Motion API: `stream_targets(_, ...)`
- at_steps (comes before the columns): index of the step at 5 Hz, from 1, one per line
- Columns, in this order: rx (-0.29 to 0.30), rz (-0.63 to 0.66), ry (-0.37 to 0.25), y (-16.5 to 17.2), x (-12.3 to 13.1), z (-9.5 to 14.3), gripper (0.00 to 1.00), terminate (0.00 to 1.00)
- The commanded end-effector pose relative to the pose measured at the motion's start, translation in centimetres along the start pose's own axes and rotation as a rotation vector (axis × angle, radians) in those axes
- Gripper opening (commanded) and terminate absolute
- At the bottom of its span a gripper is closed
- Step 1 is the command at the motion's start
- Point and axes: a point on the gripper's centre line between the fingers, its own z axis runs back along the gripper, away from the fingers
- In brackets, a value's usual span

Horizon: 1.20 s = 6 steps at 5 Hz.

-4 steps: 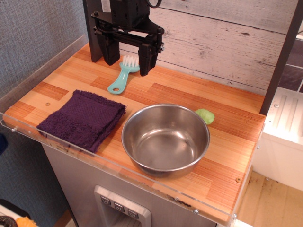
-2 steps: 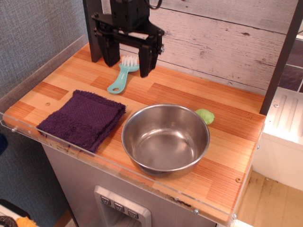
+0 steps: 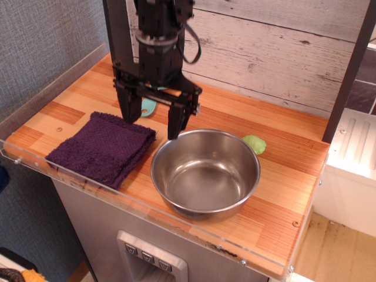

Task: Move the steel pan from right edge of the table to center of the table.

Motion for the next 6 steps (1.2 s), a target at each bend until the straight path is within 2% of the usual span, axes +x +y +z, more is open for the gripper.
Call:
stream_targets(1, -0.002, -0.033, 0.002, -1.5, -0.3, -1.7, 1.00, 0.00)
stream_targets(3, 0.010, -0.045, 0.024, -2.1, 0.1, -4.1, 1.00, 0.00)
stream_targets(4, 0.044, -0.073, -0.044, -2.6, 0.3, -3.3, 0.00, 0.00)
stream_targets(5, 0.035, -0.100, -0.089, -3.2, 0.4, -3.0, 0.00, 0.00)
stream_targets(6, -0.037, -0.105, -0.165, -3.4, 0.8, -1.4, 0.00, 0.00)
